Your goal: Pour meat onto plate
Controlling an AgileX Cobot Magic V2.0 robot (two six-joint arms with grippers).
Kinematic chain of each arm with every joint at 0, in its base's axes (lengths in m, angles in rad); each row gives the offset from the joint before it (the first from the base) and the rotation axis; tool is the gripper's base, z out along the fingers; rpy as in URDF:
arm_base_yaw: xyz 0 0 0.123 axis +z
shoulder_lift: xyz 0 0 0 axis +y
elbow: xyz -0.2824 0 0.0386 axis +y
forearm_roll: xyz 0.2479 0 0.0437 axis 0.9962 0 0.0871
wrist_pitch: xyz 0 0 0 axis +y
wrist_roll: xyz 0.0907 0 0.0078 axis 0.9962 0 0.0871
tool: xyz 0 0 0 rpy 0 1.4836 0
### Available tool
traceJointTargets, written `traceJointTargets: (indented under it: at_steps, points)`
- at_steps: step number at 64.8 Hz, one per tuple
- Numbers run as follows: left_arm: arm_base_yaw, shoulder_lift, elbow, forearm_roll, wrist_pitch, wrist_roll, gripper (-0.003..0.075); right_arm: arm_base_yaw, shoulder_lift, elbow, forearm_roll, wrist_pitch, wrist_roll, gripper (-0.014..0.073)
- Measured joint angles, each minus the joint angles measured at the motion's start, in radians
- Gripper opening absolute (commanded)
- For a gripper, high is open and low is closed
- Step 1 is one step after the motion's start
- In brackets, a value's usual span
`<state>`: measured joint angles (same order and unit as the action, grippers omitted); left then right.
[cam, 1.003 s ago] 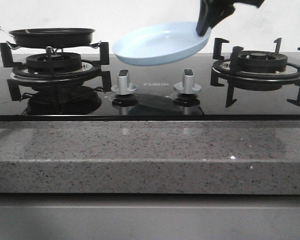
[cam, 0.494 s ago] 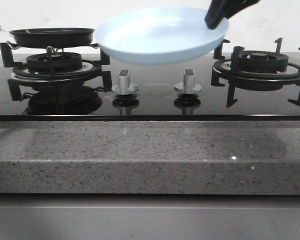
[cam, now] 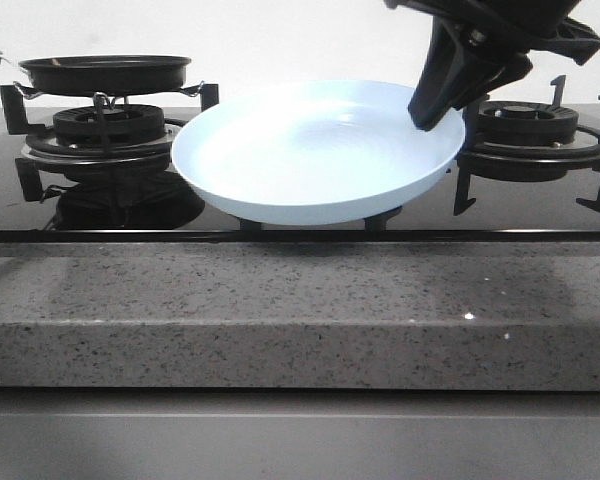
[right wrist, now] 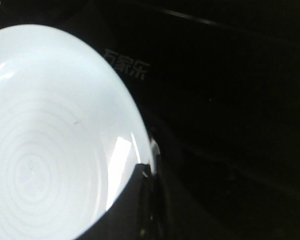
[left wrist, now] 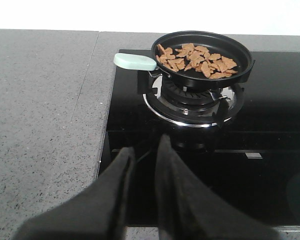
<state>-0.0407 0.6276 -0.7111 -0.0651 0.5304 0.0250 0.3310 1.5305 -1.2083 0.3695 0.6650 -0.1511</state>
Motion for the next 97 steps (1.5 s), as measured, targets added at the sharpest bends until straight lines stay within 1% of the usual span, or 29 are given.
traceJointTargets:
  at_steps: [74, 82, 86, 89, 93, 95, 97]
  points:
    - [0.000, 0.000, 0.000, 0.000, 0.000, 0.000, 0.0113, 0.000, 0.000, 0.000, 0.000, 0.000, -0.002, -0.0068]
    - [0.000, 0.000, 0.000, -0.035, -0.010, 0.000, 0.0118, 0.000, 0.000, 0.000, 0.000, 0.000, -0.002, -0.0068]
    - [0.000, 0.006, 0.000, -0.045, -0.018, 0.000, 0.0141, 0.000, 0.000, 0.000, 0.000, 0.000, -0.002, -0.0068]
    - [0.000, 0.013, 0.000, -0.045, -0.023, 0.000, 0.0195, 0.000, 0.000, 0.000, 0.000, 0.000, -0.002, -0.0068]
    - [0.000, 0.029, -0.007, -0.040, -0.023, 0.000, 0.0293, 0.000, 0.000, 0.000, 0.000, 0.000, -0.002, -0.0068]
    - [0.000, 0.039, -0.013, -0.038, -0.023, 0.000, 0.0363, 0.000, 0.000, 0.000, 0.000, 0.000, -0.002, -0.0068]
    - [0.000, 0.055, -0.024, -0.036, -0.023, 0.000, 0.0414, 0.000, 0.000, 0.000, 0.000, 0.000, -0.002, -0.0068]
